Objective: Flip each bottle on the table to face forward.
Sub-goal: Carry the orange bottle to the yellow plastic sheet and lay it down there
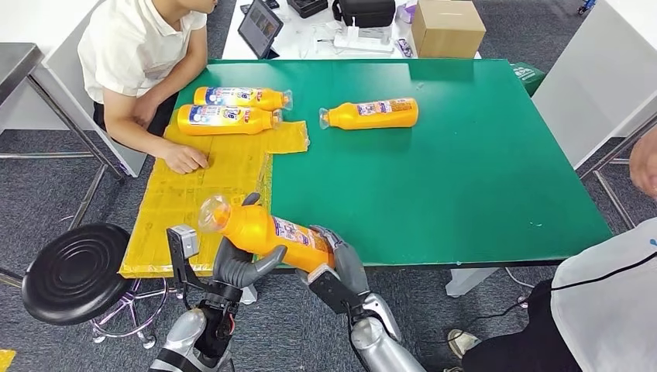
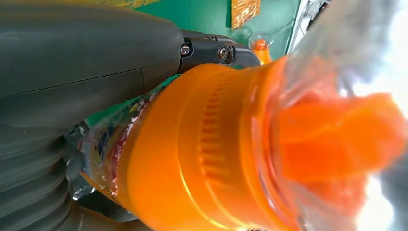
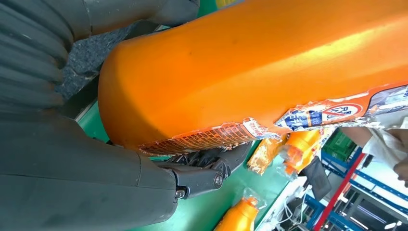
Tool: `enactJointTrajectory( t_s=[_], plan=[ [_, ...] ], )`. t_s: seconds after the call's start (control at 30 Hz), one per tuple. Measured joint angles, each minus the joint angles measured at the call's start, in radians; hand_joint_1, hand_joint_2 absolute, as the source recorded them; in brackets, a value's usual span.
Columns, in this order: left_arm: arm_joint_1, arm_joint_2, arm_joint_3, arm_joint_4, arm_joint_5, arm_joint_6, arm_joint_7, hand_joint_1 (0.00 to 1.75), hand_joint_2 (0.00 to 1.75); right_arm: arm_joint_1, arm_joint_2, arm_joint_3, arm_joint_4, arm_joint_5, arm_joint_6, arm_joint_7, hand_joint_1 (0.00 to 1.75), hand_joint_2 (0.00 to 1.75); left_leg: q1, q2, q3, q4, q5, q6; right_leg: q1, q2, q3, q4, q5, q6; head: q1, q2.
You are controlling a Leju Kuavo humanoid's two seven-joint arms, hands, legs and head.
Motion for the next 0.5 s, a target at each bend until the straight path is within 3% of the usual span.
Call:
enactJointTrajectory(
  t_s=[0.23, 0.37, 0.43, 0.5],
  plan=[
    [0.000, -0.003, -0.006, -0.004, 0.071, -0.065, -0.014, 0.04, 1.75, -0.004, 0.001, 0.026, 0.014, -0.040, 0.015, -0.009, 1.66, 1.75, 0.000, 0.000, 0.000, 0.000, 0.000, 0.000, 0.000, 0.000, 0.000, 0.000, 0.000, 0.000, 0.000, 0.000],
    [0.000, -0.002, -0.019, -0.008, 0.104, -0.110, -0.012, 1.62, 1.75, -0.015, 0.001, 0.034, 0.032, -0.050, 0.025, -0.014, 1.66, 1.75, 0.000, 0.000, 0.000, 0.000, 0.000, 0.000, 0.000, 0.000, 0.000, 0.000, 0.000, 0.000, 0.000, 0.000],
    [-0.001, -0.002, -0.021, -0.008, 0.112, -0.122, -0.013, 1.75, 1.75, -0.020, 0.002, 0.039, 0.040, -0.050, 0.029, -0.015, 1.63, 1.75, 0.000, 0.000, 0.000, 0.000, 0.000, 0.000, 0.000, 0.000, 0.000, 0.000, 0.000, 0.000, 0.000, 0.000],
    [-0.003, -0.001, -0.022, -0.008, 0.120, -0.134, -0.018, 1.75, 1.75, -0.023, 0.005, 0.043, 0.046, -0.050, 0.032, -0.017, 1.59, 1.75, 0.000, 0.000, 0.000, 0.000, 0.000, 0.000, 0.000, 0.000, 0.000, 0.000, 0.000, 0.000, 0.000, 0.000]
  ],
)
